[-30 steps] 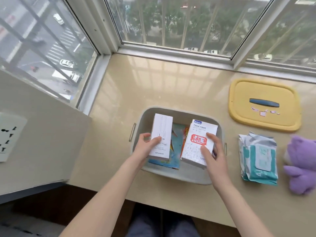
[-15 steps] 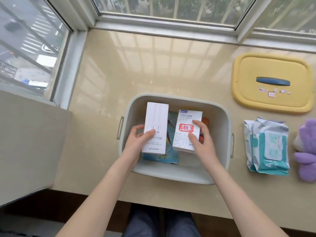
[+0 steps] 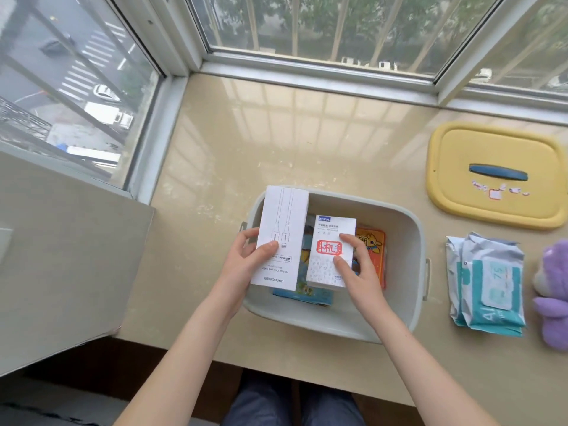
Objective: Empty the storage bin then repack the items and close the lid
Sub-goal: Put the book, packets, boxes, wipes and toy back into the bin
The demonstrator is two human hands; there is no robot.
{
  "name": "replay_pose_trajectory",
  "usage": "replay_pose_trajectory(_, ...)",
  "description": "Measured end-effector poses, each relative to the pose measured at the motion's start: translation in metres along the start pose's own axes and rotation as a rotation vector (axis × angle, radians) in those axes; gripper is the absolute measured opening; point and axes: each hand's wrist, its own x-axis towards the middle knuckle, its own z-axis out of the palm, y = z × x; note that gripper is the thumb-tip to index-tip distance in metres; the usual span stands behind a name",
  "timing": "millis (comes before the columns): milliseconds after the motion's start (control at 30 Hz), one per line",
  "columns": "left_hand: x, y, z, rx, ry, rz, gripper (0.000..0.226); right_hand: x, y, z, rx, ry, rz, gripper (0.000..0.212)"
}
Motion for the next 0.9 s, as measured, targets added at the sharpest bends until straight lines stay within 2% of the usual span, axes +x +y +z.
replay_pose_trajectory(233,-0.011,0.02,-0.056,-0.055,0.095,0.026,0.062,0.023,0.006,0.044,0.008,-0.029,0.019,0.038)
replay_pose_trajectory(400,-0.013,0.017,-0.091,-0.089,0.165,0.025,0.074,0.033,0.014,0.069,0.014,-0.021,0.025,0.038)
replay_pose_trajectory(600,-0.01,0.007,-0.111,-0.094,0.174,-0.001,0.061,0.043,0.026,0.093,-0.039,-0.01,-0.009,0.04)
replay_pose_trajectory(733,-0.009,0.004,-0.114,-0.087,0.156,-0.018,0.061,0.043,0.031,0.101,-0.137,0.017,-0.011,0.047)
replay_pose_trajectory(900,-0.009,0.001,-0.115,-0.07,0.125,-0.03,0.061,0.043,0.029,0.101,-0.152,0.129,0.041,0.073)
